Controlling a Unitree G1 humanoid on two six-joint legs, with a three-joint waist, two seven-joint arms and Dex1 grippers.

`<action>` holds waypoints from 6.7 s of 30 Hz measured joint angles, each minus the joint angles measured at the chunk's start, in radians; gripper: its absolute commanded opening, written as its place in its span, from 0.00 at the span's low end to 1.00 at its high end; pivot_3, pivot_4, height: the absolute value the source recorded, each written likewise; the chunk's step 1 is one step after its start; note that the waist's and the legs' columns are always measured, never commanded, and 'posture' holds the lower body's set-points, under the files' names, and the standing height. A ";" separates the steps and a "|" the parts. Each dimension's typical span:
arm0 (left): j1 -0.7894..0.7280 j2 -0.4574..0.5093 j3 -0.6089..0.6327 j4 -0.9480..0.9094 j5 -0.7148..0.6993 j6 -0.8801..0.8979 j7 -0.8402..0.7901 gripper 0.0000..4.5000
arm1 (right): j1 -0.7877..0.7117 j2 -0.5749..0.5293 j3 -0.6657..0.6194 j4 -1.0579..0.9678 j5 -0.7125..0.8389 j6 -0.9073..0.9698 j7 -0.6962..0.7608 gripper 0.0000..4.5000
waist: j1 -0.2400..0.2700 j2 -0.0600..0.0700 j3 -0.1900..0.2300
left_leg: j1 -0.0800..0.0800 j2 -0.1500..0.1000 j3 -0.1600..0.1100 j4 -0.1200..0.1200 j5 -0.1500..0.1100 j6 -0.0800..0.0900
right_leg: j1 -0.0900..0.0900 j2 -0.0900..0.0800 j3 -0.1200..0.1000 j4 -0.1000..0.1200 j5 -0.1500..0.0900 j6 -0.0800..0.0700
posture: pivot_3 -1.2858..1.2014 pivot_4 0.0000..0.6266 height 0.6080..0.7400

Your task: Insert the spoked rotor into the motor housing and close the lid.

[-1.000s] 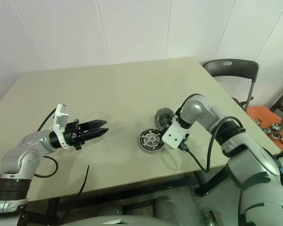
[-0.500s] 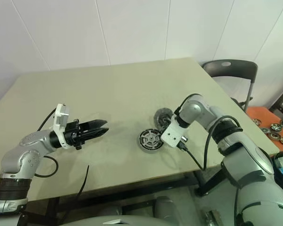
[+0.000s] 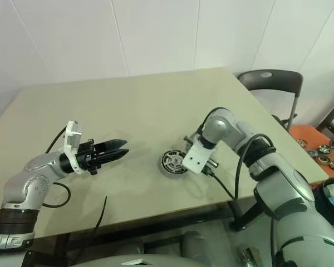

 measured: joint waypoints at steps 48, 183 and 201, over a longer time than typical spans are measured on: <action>0.004 -0.024 -0.022 0.003 0.020 -0.025 0.019 0.46 | -0.117 0.074 0.227 -0.124 0.157 0.856 0.062 0.02 | -0.001 0.001 0.003 | 0.000 0.000 0.000 0.000 0.000 0.000 | 0.000 0.000 -0.003 -0.001 0.001 -0.001 | 0.52 0.00 1.00; -0.154 0.035 -0.027 0.179 0.061 -0.007 -0.112 0.46 | 0.335 0.024 -0.390 -0.192 0.400 0.928 -0.254 0.00 | 0.049 0.000 0.003 | -0.006 -0.001 0.004 0.001 -0.002 0.004 | 0.001 -0.001 -0.003 -0.014 0.007 0.003 | 0.52 0.00 1.00; -0.118 0.032 -0.019 0.152 0.049 0.010 -0.103 0.46 | 0.197 0.170 -0.447 -0.053 0.386 1.019 -0.452 0.00 | 0.049 0.000 0.003 | -0.008 -0.002 0.003 0.001 -0.002 0.004 | 0.000 -0.002 -0.003 -0.014 0.008 0.003 | 0.52 0.00 1.00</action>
